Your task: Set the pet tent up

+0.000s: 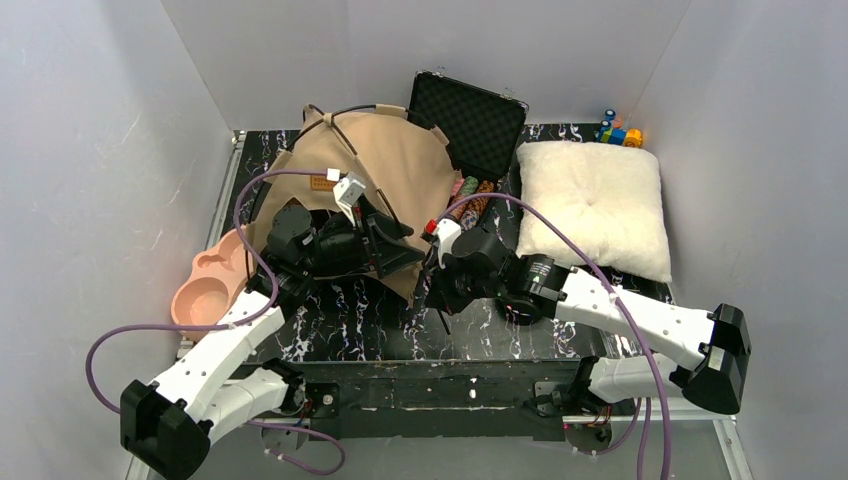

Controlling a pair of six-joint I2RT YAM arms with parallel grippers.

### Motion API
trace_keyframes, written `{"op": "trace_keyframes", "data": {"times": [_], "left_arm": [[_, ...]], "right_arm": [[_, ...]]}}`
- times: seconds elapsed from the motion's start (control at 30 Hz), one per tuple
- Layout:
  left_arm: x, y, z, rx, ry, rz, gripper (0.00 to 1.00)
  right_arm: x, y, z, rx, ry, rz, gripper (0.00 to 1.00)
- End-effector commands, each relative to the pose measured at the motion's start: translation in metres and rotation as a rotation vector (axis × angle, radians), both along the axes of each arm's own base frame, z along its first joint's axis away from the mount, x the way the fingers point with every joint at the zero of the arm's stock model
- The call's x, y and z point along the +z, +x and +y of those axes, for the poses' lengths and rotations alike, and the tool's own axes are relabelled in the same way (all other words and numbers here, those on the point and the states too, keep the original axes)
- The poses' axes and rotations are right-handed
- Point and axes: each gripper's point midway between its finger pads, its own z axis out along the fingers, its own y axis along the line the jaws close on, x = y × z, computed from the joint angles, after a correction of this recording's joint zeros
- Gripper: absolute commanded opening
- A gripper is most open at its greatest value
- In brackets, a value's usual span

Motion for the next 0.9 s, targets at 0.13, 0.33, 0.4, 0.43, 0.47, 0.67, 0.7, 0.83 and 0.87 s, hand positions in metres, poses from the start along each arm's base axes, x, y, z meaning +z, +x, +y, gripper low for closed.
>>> {"op": "trace_keyframes", "data": {"times": [0.13,0.33,0.4,0.43,0.47,0.67,0.7,0.83,0.87], "left_arm": [[-0.023,-0.03,-0.006,-0.118,0.095,0.122,0.86],[-0.024,-0.042,-0.015,-0.165,0.091,0.147,0.87],[-0.017,-0.046,-0.02,-0.176,0.065,0.143,0.87],[-0.014,-0.049,-0.022,-0.186,0.055,0.143,0.87],[-0.012,-0.051,-0.024,-0.192,0.052,0.144,0.87],[-0.032,-0.048,-0.021,-0.142,0.122,0.166,0.88],[-0.036,-0.044,-0.017,-0.106,0.143,0.169,0.89],[-0.032,-0.014,0.003,0.126,0.222,0.113,0.98],[-0.027,-0.008,0.008,0.176,0.233,0.095,0.98]], "right_arm": [[0.141,0.061,0.03,-0.138,0.441,-0.29,0.01],[0.157,0.07,0.041,-0.124,0.505,-0.35,0.01],[0.159,0.073,0.046,-0.124,0.52,-0.362,0.01],[0.161,0.074,0.047,-0.123,0.527,-0.366,0.01],[0.163,0.075,0.048,-0.123,0.533,-0.371,0.01],[0.179,0.082,0.035,-0.159,0.552,-0.407,0.01],[0.18,0.081,0.032,-0.164,0.556,-0.412,0.01],[0.177,0.077,0.023,-0.18,0.564,-0.395,0.01],[0.174,0.075,0.021,-0.187,0.564,-0.382,0.01]]}}
